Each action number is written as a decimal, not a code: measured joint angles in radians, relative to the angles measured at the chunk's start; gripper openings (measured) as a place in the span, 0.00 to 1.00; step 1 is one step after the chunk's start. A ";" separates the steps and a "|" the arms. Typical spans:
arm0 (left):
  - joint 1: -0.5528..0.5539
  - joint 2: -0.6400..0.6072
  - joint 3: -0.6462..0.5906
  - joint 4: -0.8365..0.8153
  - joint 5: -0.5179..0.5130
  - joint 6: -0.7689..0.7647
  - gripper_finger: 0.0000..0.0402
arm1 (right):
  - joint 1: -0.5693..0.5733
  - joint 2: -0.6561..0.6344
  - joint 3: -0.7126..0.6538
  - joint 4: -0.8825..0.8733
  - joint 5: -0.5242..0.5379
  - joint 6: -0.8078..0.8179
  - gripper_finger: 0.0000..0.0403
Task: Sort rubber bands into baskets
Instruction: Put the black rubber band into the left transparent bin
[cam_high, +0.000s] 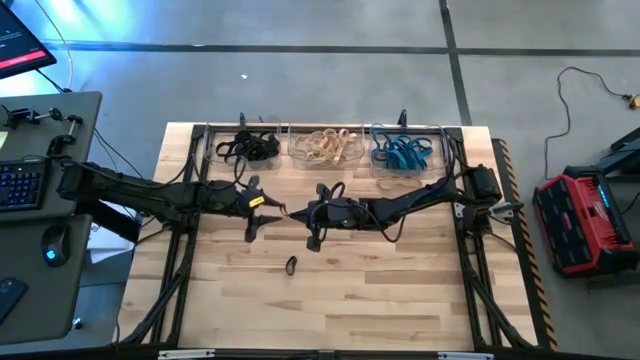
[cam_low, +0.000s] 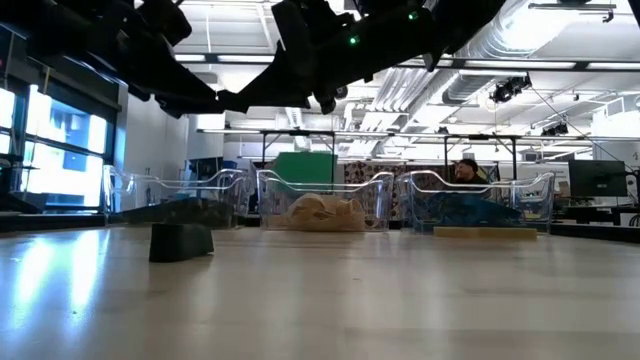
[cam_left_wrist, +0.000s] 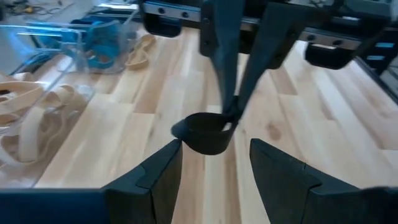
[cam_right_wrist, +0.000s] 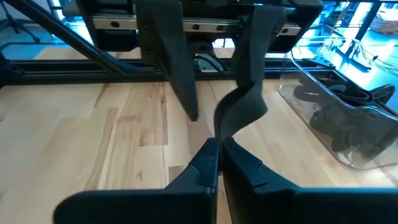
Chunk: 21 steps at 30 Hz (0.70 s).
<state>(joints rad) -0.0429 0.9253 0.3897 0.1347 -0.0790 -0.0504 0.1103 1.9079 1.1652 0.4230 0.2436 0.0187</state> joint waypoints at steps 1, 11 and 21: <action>0.000 0.000 0.000 0.000 0.011 0.000 0.45 | 0.002 0.000 0.000 0.000 0.000 -0.001 0.00; 0.000 0.000 0.000 -0.001 0.030 0.019 0.45 | 0.026 0.000 0.000 -0.013 -0.011 0.003 0.00; -0.023 0.000 0.000 -0.001 0.076 0.047 0.45 | 0.033 0.000 0.000 -0.015 -0.011 0.007 0.00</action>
<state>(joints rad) -0.0659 0.9253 0.3897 0.1333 -0.0028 -0.0031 0.1429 1.9076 1.1648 0.4080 0.2329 0.0257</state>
